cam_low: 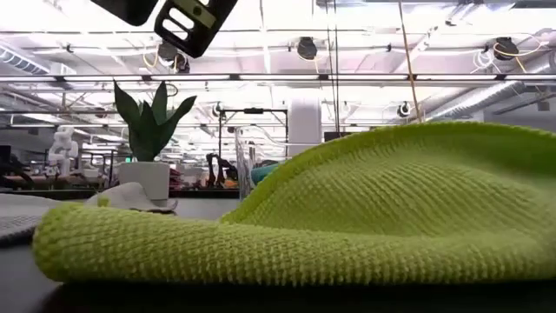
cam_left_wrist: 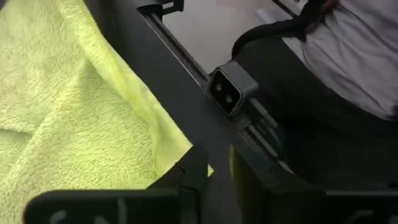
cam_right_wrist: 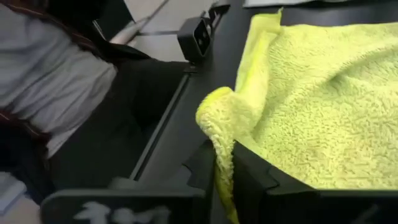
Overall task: Fold microfiber towels
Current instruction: Fold the green towel
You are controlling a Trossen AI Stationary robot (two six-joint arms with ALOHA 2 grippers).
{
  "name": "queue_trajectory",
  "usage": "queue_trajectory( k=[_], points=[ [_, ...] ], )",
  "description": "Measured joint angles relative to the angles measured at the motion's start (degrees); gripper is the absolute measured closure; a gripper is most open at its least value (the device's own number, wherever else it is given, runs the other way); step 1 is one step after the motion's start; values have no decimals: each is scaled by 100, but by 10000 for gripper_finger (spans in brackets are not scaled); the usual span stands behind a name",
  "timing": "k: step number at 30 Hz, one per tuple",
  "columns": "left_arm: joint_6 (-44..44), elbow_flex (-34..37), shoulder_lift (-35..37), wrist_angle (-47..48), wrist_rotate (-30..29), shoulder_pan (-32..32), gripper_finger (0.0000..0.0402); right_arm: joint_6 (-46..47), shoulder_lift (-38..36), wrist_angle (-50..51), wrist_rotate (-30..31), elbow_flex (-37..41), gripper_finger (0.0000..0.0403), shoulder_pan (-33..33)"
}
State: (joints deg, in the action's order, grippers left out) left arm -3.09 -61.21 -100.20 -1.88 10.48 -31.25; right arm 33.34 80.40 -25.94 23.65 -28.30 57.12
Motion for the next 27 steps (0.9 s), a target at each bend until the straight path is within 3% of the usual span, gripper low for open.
queue_trajectory(
  k=[6,11,16,19,27],
  points=[
    [91,0,0,98,-1008,177,304,-55,0,-251,-44,66,288,0],
    [-116,16,0,511,-1924,585,299,-465,0,-652,-494,66,238,4],
    [-158,445,2,333,-1974,1083,298,-1254,-2,-1395,346,66,219,-101],
    [-340,797,2,-75,-1974,1420,298,-1536,-2,-1342,933,66,219,-233],
    [-738,1527,0,-1332,-1146,2082,298,-1116,-2,-196,934,64,228,-653]
  ],
)
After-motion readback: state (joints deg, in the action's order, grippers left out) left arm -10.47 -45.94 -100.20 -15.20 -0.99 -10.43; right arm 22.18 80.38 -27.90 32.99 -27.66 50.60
